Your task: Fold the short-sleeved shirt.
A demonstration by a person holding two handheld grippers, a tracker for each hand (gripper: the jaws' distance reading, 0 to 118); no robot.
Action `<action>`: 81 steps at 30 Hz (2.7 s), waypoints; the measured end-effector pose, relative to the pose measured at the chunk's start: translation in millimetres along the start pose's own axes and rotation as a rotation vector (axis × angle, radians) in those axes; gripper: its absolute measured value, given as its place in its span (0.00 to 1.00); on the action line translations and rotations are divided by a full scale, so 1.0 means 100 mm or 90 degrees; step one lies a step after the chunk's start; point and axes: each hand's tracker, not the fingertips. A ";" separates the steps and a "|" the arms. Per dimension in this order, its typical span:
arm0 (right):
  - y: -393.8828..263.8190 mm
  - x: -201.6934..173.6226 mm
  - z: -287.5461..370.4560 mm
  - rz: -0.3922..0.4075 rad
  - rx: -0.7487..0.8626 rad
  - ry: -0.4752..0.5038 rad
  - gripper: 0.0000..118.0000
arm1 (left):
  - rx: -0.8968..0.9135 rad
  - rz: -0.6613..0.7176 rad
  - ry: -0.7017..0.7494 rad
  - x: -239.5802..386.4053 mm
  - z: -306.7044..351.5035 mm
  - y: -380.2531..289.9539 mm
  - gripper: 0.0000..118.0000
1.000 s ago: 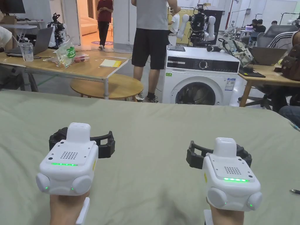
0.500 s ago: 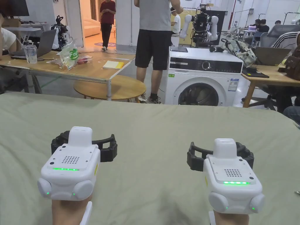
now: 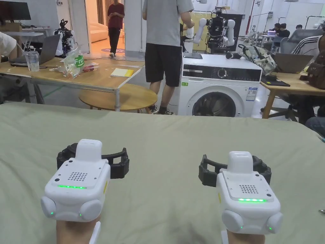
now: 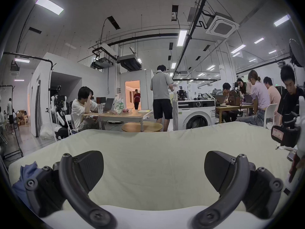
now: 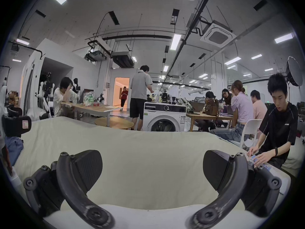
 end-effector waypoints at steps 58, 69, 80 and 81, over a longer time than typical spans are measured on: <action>-0.01 0.05 0.15 -0.015 -0.003 -0.023 0.60 | 0.013 0.026 0.010 -0.01 0.15 0.04 0.96; 0.03 -0.11 0.22 -0.031 -0.004 -0.012 0.00 | -0.016 -0.002 0.049 -0.14 0.21 -0.01 0.00; 0.16 -1.24 0.21 0.000 -0.030 0.138 0.00 | -0.185 0.022 0.161 -1.40 0.71 -0.03 0.00; 0.15 -1.41 0.25 0.005 -0.027 0.160 0.00 | -0.205 0.032 0.167 -1.57 0.79 -0.04 0.00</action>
